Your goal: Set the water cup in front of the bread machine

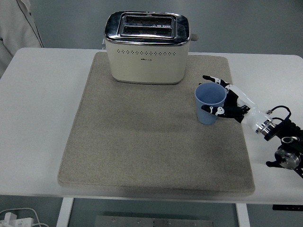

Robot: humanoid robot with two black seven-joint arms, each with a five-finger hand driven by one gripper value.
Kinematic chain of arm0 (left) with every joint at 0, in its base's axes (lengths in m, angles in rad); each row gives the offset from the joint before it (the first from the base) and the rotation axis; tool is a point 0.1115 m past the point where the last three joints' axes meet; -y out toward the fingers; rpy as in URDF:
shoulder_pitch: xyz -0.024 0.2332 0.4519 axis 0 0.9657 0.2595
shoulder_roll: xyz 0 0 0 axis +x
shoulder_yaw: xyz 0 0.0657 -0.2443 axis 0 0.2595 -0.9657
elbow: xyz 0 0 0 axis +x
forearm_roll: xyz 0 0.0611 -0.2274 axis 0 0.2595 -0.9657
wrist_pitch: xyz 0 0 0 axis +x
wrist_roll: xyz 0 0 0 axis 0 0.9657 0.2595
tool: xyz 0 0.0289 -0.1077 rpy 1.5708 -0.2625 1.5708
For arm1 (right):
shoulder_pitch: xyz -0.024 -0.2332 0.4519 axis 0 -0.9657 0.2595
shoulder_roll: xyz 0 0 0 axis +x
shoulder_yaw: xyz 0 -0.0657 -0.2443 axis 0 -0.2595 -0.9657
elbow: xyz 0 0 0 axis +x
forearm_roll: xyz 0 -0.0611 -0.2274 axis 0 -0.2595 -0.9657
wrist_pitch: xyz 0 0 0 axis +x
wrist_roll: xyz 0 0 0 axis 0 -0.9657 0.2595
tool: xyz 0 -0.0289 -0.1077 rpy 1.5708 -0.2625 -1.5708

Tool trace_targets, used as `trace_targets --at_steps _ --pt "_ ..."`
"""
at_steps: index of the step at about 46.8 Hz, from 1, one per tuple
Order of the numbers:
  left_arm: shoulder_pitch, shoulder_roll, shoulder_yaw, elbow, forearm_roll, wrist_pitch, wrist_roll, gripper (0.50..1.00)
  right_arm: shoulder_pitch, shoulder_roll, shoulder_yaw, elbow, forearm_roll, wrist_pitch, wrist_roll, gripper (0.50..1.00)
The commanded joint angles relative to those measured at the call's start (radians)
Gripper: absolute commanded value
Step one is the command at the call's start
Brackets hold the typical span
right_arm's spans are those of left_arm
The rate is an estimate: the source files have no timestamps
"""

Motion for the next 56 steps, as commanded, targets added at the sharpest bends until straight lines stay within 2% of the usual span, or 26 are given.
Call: trace_targets --at_steps 1,8,21,27,31,46,56 --pt "0.000 0.000 -0.001 0.000 0.000 0.000 0.000 1.000 0.000 0.000 0.000 0.000 -0.012 0.000 -0.002 0.707" --pt "0.000 0.000 0.001 0.000 0.000 0.000 0.000 1.000 0.000 0.000 0.000 0.000 -0.020 0.000 -0.002 0.697" --pt "-0.002 0.000 0.001 0.000 0.000 0.000 0.000 1.000 0.000 -0.001 0.002 0.000 -0.020 0.000 0.000 0.648" --pt "0.000 0.000 0.001 0.000 0.000 0.000 0.000 1.000 0.000 0.000 0.002 0.000 -0.020 -0.002 0.001 0.548" --pt "0.000 0.000 0.001 0.000 0.000 0.000 0.000 1.000 0.000 0.000 0.002 0.000 -0.021 -0.002 0.003 0.500" --pt "-0.002 0.000 -0.001 0.000 0.000 0.000 0.000 1.000 0.000 0.000 0.002 0.000 -0.026 -0.005 0.007 0.500" --pt "-0.002 0.000 0.001 0.000 0.000 0.000 0.000 1.000 0.002 0.017 0.000 0.000 -0.055 -0.036 0.011 0.500"
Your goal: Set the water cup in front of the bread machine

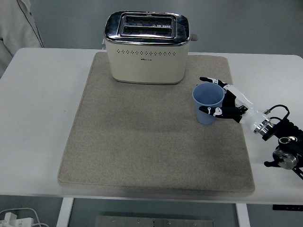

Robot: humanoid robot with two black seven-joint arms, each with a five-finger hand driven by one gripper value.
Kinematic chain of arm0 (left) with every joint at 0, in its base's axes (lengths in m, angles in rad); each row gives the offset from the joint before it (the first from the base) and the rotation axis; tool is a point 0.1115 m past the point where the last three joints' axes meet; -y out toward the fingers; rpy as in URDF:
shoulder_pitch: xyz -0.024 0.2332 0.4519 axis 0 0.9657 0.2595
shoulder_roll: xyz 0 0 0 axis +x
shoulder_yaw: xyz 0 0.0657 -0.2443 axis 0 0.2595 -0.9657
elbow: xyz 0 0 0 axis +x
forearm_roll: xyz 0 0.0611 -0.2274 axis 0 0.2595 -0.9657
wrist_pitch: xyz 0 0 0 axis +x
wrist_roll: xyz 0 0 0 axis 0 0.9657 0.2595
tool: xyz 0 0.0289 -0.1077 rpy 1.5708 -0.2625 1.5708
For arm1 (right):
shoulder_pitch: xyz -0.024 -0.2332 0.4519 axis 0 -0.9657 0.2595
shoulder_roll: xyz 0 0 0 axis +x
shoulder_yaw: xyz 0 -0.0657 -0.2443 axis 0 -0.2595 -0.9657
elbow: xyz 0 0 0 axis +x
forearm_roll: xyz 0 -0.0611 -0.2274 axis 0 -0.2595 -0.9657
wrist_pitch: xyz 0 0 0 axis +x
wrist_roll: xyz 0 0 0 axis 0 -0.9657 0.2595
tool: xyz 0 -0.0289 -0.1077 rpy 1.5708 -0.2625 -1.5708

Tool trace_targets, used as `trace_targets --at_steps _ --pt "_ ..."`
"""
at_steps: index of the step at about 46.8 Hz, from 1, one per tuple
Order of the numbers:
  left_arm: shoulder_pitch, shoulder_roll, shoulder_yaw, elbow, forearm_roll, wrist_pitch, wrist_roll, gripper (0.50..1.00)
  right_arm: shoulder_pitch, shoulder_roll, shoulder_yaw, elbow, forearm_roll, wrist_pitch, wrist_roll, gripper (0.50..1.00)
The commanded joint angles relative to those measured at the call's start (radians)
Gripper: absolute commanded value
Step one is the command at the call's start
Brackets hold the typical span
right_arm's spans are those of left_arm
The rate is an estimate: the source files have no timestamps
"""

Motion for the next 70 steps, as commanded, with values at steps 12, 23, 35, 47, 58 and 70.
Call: trace_targets --at_steps 12,23,35,47,58,70 --pt "0.000 0.000 -0.001 0.000 0.000 0.000 0.000 1.000 0.005 0.002 0.004 0.000 0.000 -0.007 0.000 0.500" --pt "0.000 0.000 0.001 0.000 0.000 0.000 0.000 1.000 0.008 -0.001 0.017 0.000 0.009 -0.008 0.000 0.500" --pt "-0.002 0.000 0.001 0.000 0.000 0.000 0.000 1.000 0.012 -0.001 0.018 0.000 0.012 -0.022 0.000 0.500" --pt "0.000 0.000 0.001 0.000 0.000 0.000 0.000 1.000 0.052 0.004 0.018 0.009 0.052 -0.017 0.000 0.500" --pt "-0.002 0.000 0.001 0.000 0.000 0.000 0.000 1.000 0.110 0.010 0.013 0.014 0.098 -0.013 -0.004 0.500" --pt "-0.002 0.000 0.001 0.000 0.000 0.000 0.000 1.000 0.138 0.099 0.001 0.014 0.096 -0.019 -0.031 0.500"
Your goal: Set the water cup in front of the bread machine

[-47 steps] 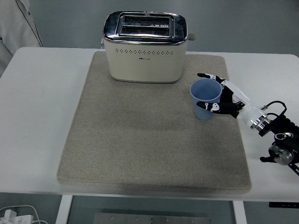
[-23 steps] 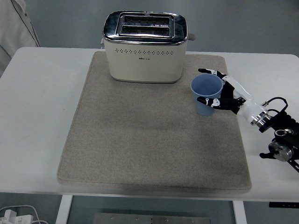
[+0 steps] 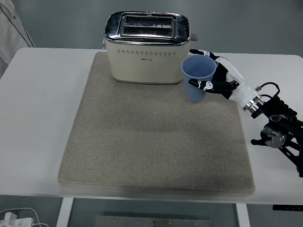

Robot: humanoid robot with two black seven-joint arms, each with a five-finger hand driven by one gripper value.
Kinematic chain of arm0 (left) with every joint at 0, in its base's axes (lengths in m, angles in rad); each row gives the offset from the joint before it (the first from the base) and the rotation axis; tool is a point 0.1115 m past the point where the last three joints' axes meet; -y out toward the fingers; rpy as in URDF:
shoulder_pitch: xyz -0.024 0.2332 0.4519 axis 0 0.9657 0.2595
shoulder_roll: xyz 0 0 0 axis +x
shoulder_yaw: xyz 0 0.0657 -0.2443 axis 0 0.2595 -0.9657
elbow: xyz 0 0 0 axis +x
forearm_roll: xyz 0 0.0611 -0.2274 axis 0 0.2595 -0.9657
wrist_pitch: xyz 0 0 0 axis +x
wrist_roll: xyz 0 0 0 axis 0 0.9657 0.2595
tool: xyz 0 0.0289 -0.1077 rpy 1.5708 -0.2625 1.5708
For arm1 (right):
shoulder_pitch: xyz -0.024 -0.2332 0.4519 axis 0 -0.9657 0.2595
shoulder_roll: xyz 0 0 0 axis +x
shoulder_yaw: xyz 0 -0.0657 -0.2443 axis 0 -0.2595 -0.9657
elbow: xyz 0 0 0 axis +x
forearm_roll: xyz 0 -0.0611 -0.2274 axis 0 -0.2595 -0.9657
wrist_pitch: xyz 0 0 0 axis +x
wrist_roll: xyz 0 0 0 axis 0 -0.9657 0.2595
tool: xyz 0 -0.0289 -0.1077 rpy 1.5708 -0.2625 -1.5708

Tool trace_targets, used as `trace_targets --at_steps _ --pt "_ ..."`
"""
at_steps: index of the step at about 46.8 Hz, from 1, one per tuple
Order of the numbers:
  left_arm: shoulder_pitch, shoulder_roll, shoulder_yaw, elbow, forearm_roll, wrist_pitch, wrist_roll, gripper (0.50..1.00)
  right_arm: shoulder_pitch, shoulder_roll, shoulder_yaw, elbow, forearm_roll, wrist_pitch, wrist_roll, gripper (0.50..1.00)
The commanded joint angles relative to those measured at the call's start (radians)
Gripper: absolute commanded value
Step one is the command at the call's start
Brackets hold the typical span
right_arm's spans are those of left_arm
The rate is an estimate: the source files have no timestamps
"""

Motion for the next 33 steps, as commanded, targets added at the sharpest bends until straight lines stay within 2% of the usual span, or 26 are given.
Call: trace_targets --at_steps 1,8,12,20,33 --pt "0.000 0.000 -0.001 0.000 0.000 0.000 0.000 1.000 0.006 0.034 -0.003 0.000 0.000 -0.003 -0.007 0.500" --pt "0.000 0.000 0.001 0.000 0.000 0.000 0.000 1.000 0.014 0.086 -0.015 0.000 -0.008 -0.009 -0.014 0.500" --pt "0.000 0.000 0.000 0.000 0.000 0.000 0.000 1.000 0.020 0.114 -0.018 -0.002 -0.010 -0.017 -0.044 0.500" --pt "0.000 0.000 0.000 0.000 0.000 0.000 0.000 1.000 0.040 0.160 -0.035 -0.007 -0.016 -0.041 -0.073 0.500" --pt "0.000 0.000 -0.001 0.000 0.000 0.000 0.000 1.000 0.077 0.229 -0.057 -0.023 -0.016 -0.089 -0.081 0.500"
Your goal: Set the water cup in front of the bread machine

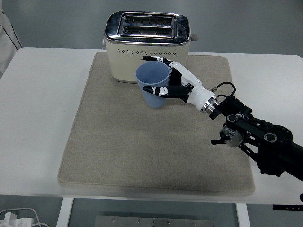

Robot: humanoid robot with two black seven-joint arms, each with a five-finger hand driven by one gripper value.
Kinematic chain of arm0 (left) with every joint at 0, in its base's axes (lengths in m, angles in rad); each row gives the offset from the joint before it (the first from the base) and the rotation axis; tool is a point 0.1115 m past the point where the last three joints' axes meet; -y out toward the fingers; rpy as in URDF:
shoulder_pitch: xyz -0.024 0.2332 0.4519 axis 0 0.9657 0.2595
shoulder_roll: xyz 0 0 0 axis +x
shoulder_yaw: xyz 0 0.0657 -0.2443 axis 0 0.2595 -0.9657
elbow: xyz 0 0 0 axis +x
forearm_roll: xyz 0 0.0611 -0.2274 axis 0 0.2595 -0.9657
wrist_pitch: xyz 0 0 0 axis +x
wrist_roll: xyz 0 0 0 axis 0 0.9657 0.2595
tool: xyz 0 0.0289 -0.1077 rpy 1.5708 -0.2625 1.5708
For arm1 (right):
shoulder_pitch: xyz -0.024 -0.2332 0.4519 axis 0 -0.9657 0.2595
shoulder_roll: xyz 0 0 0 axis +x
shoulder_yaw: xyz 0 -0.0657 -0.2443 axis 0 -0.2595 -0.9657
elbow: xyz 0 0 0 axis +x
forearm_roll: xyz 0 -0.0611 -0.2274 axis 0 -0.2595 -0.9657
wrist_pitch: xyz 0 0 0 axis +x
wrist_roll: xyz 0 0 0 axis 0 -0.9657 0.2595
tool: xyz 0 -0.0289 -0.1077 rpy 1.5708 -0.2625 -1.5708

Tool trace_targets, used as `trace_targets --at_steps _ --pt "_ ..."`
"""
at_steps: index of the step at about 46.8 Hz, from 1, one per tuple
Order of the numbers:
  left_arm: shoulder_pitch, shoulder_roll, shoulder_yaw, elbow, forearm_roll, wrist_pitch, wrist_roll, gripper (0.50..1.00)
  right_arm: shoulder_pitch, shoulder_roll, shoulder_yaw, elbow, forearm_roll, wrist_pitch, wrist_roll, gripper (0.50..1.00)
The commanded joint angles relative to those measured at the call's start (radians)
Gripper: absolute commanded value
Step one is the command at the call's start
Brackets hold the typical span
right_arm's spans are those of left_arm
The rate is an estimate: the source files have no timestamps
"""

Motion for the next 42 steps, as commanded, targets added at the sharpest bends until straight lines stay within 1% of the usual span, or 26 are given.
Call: trace_targets --at_steps 1,5,11,17,24,33,42 --pt "0.001 0.000 0.000 0.000 0.000 0.000 0.000 1.000 0.008 0.017 0.001 -0.008 0.000 -0.011 -0.002 0.500" --pt "0.001 0.000 -0.001 0.000 0.000 0.000 0.000 1.000 0.012 0.040 0.001 -0.028 0.000 -0.025 -0.020 0.500" --pt "0.001 0.000 -0.001 0.000 0.000 0.000 0.000 1.000 0.014 0.071 0.000 -0.043 0.000 -0.029 -0.026 0.500" --pt "0.001 0.000 0.000 0.000 0.000 0.000 0.000 1.000 0.014 0.100 0.000 -0.063 0.000 -0.059 -0.051 0.500" --pt "-0.001 0.000 0.000 0.000 0.000 0.000 0.000 1.000 0.015 0.125 0.001 -0.094 0.000 -0.065 -0.063 0.500" --pt "0.001 0.000 0.000 0.000 0.000 0.001 0.000 1.000 0.015 0.129 0.001 -0.121 0.000 -0.106 -0.078 0.500" --pt "0.001 0.000 -0.001 0.000 0.000 0.000 0.000 1.000 0.014 0.129 0.001 -0.123 0.000 -0.109 -0.085 0.500"
